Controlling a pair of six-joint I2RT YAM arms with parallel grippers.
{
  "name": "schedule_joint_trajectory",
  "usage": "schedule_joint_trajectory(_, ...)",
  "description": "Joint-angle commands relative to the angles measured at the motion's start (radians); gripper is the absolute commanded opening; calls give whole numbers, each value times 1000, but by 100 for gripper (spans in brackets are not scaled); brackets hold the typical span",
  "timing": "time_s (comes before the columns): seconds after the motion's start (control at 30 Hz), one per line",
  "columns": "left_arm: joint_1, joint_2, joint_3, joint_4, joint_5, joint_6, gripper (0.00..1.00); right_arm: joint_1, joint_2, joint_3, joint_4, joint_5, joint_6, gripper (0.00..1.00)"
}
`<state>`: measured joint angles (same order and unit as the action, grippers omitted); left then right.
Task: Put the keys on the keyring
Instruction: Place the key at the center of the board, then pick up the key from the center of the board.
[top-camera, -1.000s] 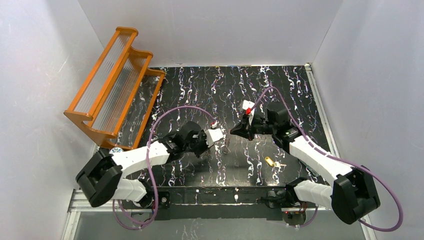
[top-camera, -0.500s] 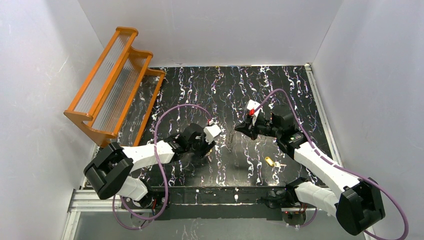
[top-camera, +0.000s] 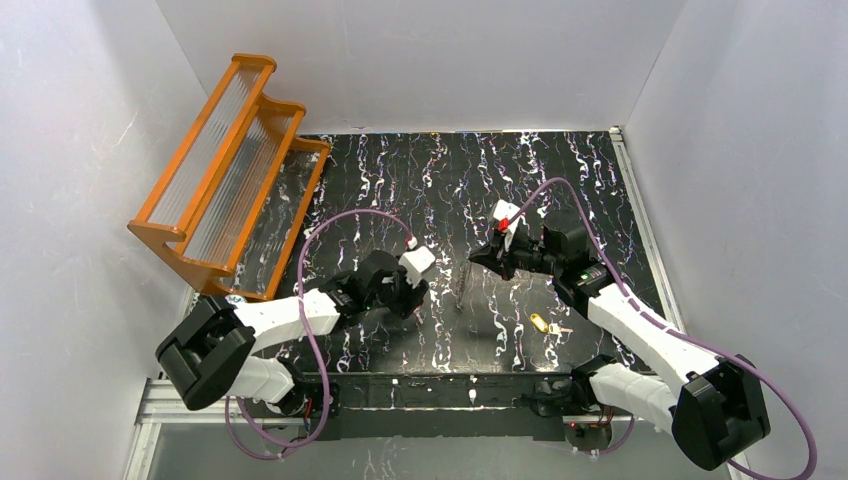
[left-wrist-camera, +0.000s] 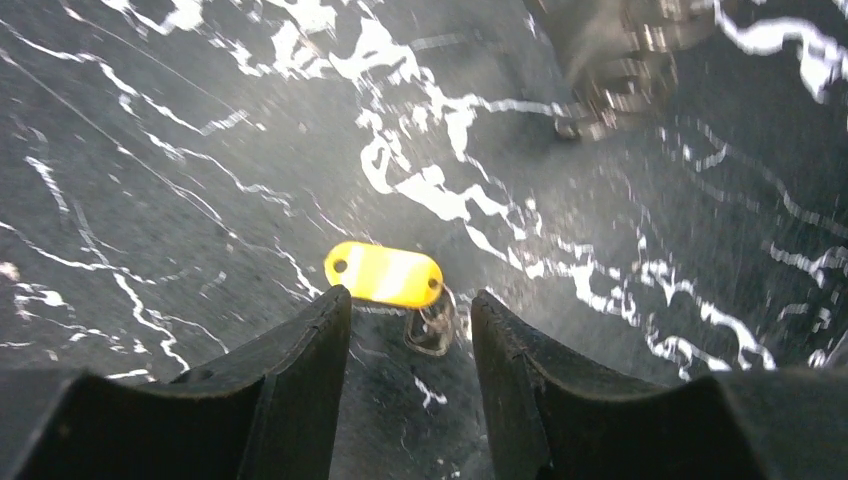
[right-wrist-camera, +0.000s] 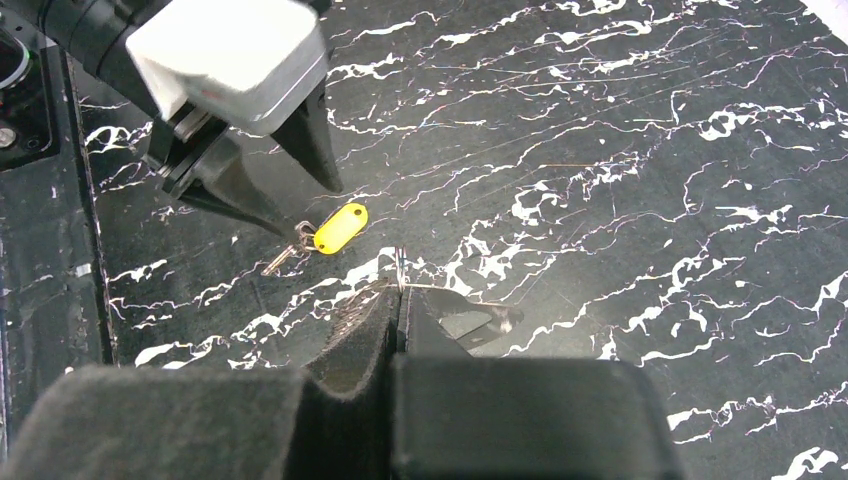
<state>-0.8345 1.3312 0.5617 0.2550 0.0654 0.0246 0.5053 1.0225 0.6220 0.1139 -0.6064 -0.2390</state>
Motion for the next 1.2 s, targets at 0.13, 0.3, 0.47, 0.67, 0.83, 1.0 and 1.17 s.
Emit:
schedule_joint_trajectory(0.13, 1, -103, -163, 134, 132, 243, 44, 2, -5, -12, 52, -16, 2, 1)
schedule_joint_trajectory(0.3, 2, -144, -225, 226, 103, 289, 43, 2, -1, -13, 53, -20, 4, 1)
schedule_joint_trajectory(0.47, 0, -100, -218, 247, 103, 302, 41, 2, 3, -14, 56, -22, 3, 1)
schedule_joint_trajectory(0.67, -4, -44, -199, 247, 133, 332, 39, 2, 1, -16, 59, -20, 2, 1)
schedule_joint_trajectory(0.83, -10, -8, -182, 251, 145, 338, 39, 2, 1, -19, 59, -16, 3, 1)
schedule_joint_trajectory(1.0, -14, 12, -176, 264, 150, 337, 36, 2, -1, -21, 59, -16, 3, 1)
schedule_joint_trajectory(1.17, -18, 24, -171, 278, 152, 334, 34, 2, -2, -21, 60, -13, 3, 1)
